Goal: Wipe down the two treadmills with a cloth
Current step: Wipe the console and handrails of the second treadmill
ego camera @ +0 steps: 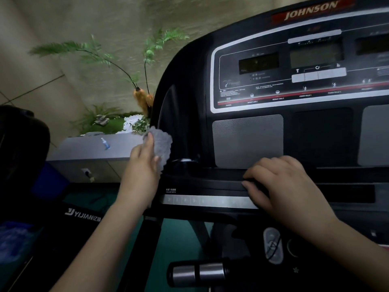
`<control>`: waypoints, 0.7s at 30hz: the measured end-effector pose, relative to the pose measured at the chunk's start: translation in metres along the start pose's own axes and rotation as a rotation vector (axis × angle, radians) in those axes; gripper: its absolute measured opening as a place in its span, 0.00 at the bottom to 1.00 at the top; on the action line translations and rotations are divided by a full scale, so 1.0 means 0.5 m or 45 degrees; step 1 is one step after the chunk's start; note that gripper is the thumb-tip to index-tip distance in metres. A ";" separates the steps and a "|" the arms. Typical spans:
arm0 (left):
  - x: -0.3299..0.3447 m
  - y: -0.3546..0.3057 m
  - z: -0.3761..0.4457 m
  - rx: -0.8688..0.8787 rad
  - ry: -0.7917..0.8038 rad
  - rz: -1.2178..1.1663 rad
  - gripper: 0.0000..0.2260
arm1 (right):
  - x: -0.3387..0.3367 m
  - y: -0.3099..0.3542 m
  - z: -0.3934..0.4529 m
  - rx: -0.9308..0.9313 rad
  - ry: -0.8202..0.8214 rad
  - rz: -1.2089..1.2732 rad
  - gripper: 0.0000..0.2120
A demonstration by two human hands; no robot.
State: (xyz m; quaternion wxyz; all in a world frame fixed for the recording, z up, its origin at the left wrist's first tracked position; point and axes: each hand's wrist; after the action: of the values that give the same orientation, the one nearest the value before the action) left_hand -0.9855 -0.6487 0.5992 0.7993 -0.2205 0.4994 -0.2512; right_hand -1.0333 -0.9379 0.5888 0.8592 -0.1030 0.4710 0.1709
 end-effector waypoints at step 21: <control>0.068 -0.069 0.053 0.310 0.175 0.125 0.11 | 0.000 0.000 -0.001 -0.010 -0.044 0.004 0.10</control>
State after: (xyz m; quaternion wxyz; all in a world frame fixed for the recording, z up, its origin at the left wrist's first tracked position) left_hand -0.9547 -0.6938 0.6074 0.7954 -0.0795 0.5290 -0.2849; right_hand -1.0334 -0.9382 0.5886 0.8666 -0.1028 0.4555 0.1758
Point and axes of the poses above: each hand's wrist, its own z-axis towards the middle knuckle, its own x-axis out of the palm, y = z × x, and after that the axes turned 11 degrees about -z, right-handed
